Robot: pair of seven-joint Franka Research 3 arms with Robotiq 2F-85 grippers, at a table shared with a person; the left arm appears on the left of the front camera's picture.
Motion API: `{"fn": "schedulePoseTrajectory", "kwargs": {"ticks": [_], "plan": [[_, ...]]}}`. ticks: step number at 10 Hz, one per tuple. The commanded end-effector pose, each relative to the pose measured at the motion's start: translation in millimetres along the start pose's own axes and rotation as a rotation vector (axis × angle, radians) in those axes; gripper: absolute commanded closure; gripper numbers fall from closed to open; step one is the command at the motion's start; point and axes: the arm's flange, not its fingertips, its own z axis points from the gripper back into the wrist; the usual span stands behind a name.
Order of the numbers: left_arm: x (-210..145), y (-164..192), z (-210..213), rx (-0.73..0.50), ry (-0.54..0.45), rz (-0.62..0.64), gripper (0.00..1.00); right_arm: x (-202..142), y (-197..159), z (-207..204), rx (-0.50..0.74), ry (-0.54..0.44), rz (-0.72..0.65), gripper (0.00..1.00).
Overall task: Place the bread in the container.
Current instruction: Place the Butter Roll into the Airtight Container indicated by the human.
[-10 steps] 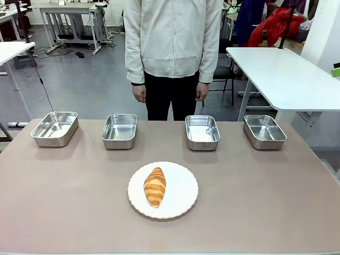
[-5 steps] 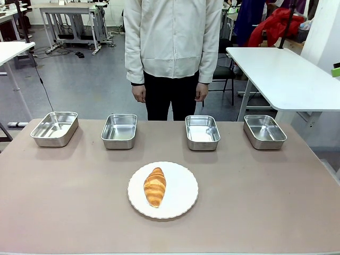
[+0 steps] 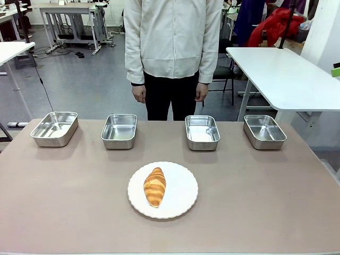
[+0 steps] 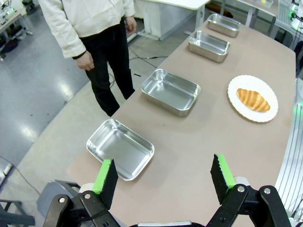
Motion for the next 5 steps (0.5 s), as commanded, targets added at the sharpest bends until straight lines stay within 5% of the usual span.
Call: {"fn": "schedulePoseTrajectory", "kwargs": {"ticks": [1, 5], "plan": [[0.0, -0.9, 1.1, -0.005, -0.005, -0.014, 0.0, 1.0, 0.3, 0.1, -0.001, -0.004, 0.002, 0.0], [0.0, -0.9, 1.1, -0.005, -0.005, -0.014, 0.0, 1.0, 0.3, 0.1, -0.001, -0.004, 0.002, 0.0]]}}
